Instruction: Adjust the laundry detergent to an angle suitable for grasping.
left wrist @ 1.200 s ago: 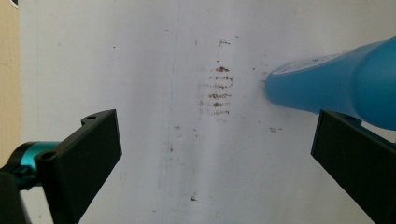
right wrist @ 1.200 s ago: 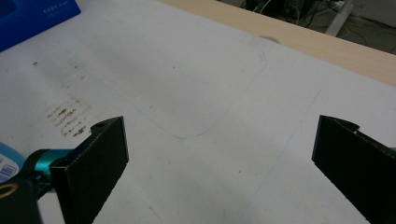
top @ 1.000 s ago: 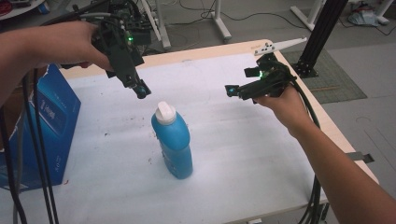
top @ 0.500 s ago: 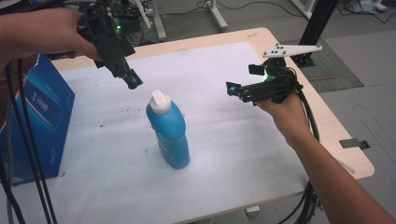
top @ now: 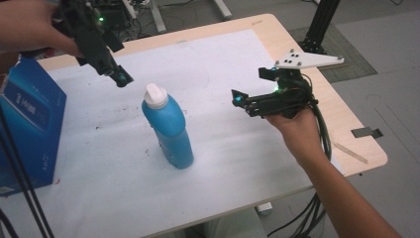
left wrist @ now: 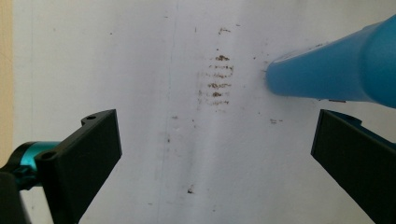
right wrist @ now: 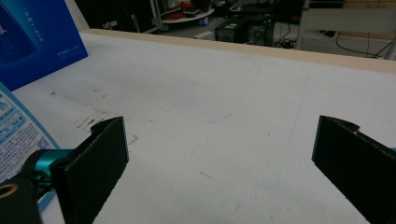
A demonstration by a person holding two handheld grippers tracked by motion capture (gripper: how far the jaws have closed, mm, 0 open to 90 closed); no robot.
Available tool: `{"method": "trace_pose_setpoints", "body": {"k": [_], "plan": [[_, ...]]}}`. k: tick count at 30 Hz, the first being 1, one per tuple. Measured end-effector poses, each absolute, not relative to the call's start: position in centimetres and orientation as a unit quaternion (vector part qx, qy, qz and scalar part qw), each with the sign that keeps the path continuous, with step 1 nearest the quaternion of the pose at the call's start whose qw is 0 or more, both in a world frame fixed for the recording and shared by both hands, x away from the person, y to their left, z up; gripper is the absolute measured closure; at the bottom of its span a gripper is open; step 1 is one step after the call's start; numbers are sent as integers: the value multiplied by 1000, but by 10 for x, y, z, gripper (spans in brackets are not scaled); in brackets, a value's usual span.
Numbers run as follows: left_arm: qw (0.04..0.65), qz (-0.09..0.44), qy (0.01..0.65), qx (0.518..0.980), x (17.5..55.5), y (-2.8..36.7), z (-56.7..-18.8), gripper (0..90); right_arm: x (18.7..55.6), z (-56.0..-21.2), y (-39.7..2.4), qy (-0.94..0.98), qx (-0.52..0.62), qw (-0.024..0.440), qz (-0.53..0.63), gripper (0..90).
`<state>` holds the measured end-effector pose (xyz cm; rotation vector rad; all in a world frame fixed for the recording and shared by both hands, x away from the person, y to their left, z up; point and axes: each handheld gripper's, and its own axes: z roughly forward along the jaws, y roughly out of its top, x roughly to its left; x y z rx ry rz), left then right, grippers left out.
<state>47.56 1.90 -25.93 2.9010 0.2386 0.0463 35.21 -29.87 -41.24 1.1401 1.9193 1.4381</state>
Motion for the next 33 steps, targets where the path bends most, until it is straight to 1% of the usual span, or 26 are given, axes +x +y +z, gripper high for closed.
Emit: {"method": "trace_pose_setpoints", "body": {"k": [18,33], "plan": [[115,12,84,990,472,25,-266,17,304,-408,-274,693,425,281,511,28],[115,11,88,989,467,32,-270,17,269,-402,-259,687,439,299,496,28]]}}
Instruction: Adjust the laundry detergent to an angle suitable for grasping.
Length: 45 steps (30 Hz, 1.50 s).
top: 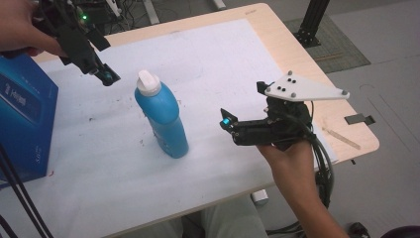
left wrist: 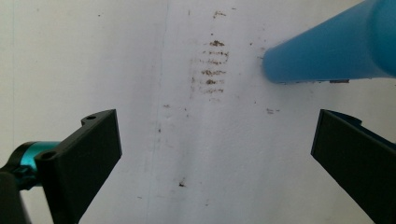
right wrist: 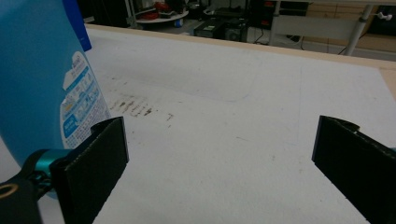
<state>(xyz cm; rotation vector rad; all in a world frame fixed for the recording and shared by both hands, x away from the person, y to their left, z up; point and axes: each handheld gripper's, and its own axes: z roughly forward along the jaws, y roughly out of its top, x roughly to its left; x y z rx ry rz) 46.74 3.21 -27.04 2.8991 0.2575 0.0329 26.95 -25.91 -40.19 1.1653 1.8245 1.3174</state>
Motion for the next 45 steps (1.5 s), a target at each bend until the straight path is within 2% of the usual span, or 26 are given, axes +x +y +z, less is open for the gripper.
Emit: {"method": "trace_pose_setpoints", "body": {"k": [11,26,36,45], "plan": [[115,11,92,989,465,38,-272,17,253,-388,-242,688,426,317,494,28],[116,12,96,988,463,49,-272,17,243,-382,-200,704,406,299,500,28],[111,15,95,989,461,52,-271,17,245,-387,-166,712,413,275,496,28],[111,17,96,989,461,54,-271,17,252,-393,-142,712,418,273,494,28]]}}
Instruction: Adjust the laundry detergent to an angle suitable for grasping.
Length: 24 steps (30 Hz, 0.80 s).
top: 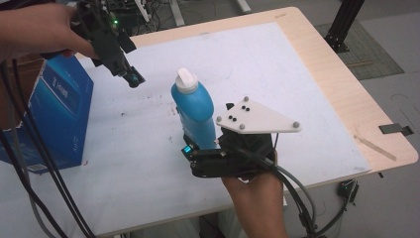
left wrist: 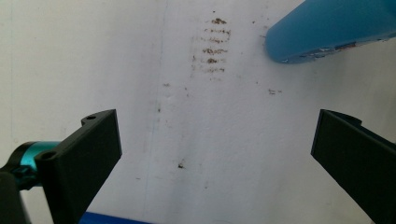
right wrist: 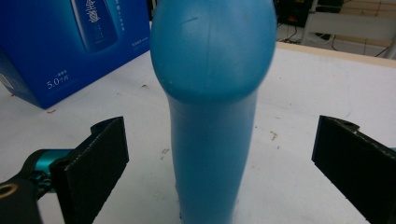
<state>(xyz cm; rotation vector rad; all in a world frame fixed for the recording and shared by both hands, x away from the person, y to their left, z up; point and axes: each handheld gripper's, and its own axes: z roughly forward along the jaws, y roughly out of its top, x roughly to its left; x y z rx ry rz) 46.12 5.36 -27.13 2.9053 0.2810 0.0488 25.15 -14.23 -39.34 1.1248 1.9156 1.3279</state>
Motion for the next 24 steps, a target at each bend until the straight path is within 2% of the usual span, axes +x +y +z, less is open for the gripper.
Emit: {"method": "trace_pose_setpoints", "body": {"k": [24], "plan": [[113,16,98,989,465,61,-274,17,272,-405,-122,710,450,268,471,30]]}}
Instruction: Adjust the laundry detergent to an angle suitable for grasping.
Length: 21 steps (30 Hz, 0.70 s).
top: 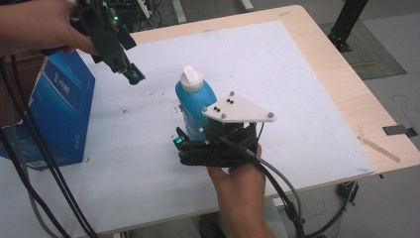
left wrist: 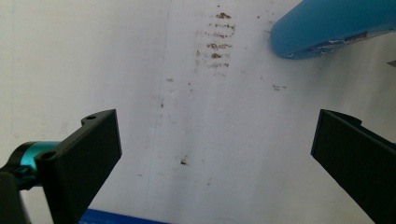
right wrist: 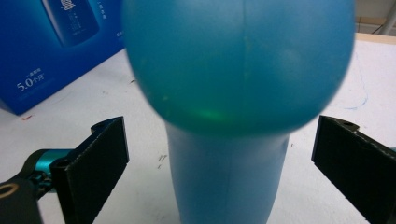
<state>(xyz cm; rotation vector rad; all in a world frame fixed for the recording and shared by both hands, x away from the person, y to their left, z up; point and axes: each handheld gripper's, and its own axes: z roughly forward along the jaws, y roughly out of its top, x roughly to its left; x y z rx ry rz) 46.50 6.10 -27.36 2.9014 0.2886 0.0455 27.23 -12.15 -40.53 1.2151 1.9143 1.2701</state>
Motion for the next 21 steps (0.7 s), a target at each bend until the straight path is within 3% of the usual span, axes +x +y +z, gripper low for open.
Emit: {"method": "trace_pose_setpoints", "body": {"k": [7,10,20,21], "plan": [[113,14,101,988,465,63,-275,17,279,-408,-120,702,457,267,477,54],[112,13,99,989,466,63,-276,17,281,-408,-120,701,449,260,489,160],[115,14,101,988,466,66,-276,17,283,-411,-118,696,459,261,487,188],[115,13,101,988,466,66,-276,17,283,-412,-118,697,458,262,486,227]]}}
